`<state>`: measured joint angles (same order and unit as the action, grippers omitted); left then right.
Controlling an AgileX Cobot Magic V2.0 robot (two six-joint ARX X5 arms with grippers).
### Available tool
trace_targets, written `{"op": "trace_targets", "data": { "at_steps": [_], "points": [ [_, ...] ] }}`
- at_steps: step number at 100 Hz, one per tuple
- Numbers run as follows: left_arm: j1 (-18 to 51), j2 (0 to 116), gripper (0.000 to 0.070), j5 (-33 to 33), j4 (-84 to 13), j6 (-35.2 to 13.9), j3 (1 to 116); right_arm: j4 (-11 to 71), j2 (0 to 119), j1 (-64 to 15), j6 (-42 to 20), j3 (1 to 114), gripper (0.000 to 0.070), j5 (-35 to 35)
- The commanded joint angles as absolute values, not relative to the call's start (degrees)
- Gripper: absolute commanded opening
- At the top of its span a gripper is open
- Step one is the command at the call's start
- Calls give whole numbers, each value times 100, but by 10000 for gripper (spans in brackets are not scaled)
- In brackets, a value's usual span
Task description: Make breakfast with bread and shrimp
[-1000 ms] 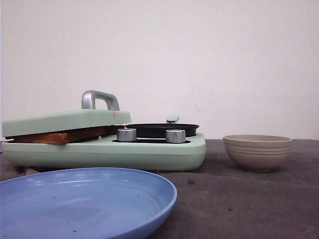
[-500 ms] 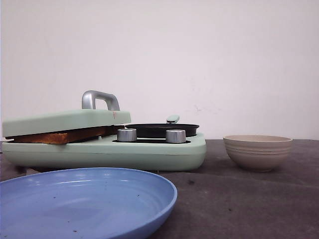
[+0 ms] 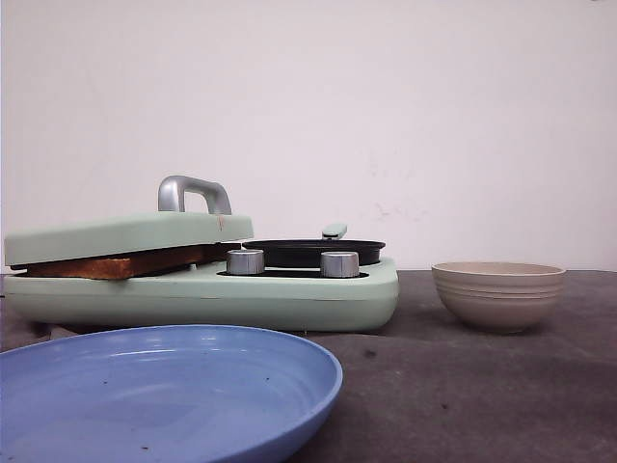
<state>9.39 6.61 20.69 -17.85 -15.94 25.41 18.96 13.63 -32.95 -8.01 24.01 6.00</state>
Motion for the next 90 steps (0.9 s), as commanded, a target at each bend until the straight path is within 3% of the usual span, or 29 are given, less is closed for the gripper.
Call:
{"op": "trace_targets", "data": {
  "at_steps": [1,35,54,66,90],
  "points": [
    [945,366,0,2038,-1723,-1920,2399,1855,1079,-3336,-1028,2241,0,589],
    [939,69,0,1758,-2040,-1988,2283,2119,576,-3336,-1074,1927,0,298],
    [939,64,0,1828,-2143,-2368,2294,2226,578,-3336,-1625,1927,0,91],
    [939,64,0,1824,-2137,-2359,2294,2272,578,-3336,-2036,1927,0,156],
    [939,64,0,1824,-2137,-2359,2294,2255,578,-3336,-2053,1927,0,148]
  ]
}}
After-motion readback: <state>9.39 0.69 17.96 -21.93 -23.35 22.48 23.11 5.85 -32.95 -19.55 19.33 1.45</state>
